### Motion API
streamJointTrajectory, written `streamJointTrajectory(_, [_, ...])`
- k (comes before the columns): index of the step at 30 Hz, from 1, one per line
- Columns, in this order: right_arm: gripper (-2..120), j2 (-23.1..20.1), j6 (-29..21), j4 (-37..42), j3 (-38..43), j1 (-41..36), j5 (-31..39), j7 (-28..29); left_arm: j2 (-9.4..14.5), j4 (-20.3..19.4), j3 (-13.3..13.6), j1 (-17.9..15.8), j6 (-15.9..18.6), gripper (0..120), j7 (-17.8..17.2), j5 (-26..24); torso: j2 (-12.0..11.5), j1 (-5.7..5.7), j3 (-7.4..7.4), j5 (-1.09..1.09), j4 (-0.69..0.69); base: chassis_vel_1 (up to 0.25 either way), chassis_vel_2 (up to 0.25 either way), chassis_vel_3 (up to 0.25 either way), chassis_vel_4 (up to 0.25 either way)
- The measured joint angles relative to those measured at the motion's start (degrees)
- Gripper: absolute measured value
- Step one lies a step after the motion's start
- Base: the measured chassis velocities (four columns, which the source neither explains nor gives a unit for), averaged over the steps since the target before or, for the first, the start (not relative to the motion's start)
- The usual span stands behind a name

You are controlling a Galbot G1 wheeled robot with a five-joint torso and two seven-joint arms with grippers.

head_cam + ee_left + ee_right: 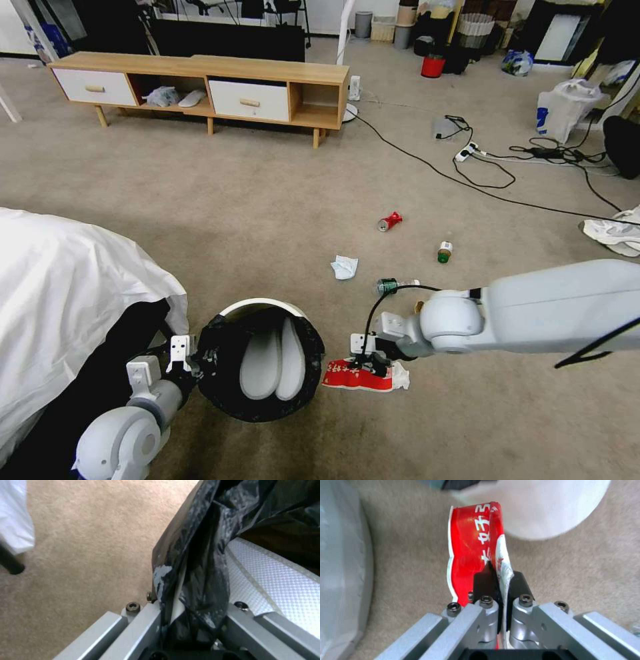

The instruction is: Pick up the trash bin and place the garbage on the floor into it.

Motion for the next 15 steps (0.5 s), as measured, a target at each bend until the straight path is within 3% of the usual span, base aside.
streamJointTrajectory(4, [0, 2.32, 0.12, 2.38, -0.01, 1.71, -0.09, -0.24, 1.05, -0.45, 0.49, -0.08, 0.41, 0, -1.10, -1.01, 0.00, 0.00, 0.00, 0.01, -0.01, 0.000, 0.000, 0.000, 0.000])
streamJointTrajectory(10, [0, 11.33, 0.35, 9.85, -2.00, 8.91, -0.38, -1.07, 3.05, -1.98, 2.74, -0.50, 2.25, 0, -5.42, -5.39, 0.00, 0.00, 0.00, 0.00, -0.02, 0.000, 0.000, 0.000, 0.000])
streamJointTrajectory(15, [0, 14.62, 0.47, 12.90, -2.35, 12.11, 0.06, -1.25, 3.56, -1.85, 4.71, -1.88, 2.79, 0, -7.66, -7.31, 0.00, 0.00, -0.01, 0.01, -0.01, 0.000, 0.000, 0.000, 0.000])
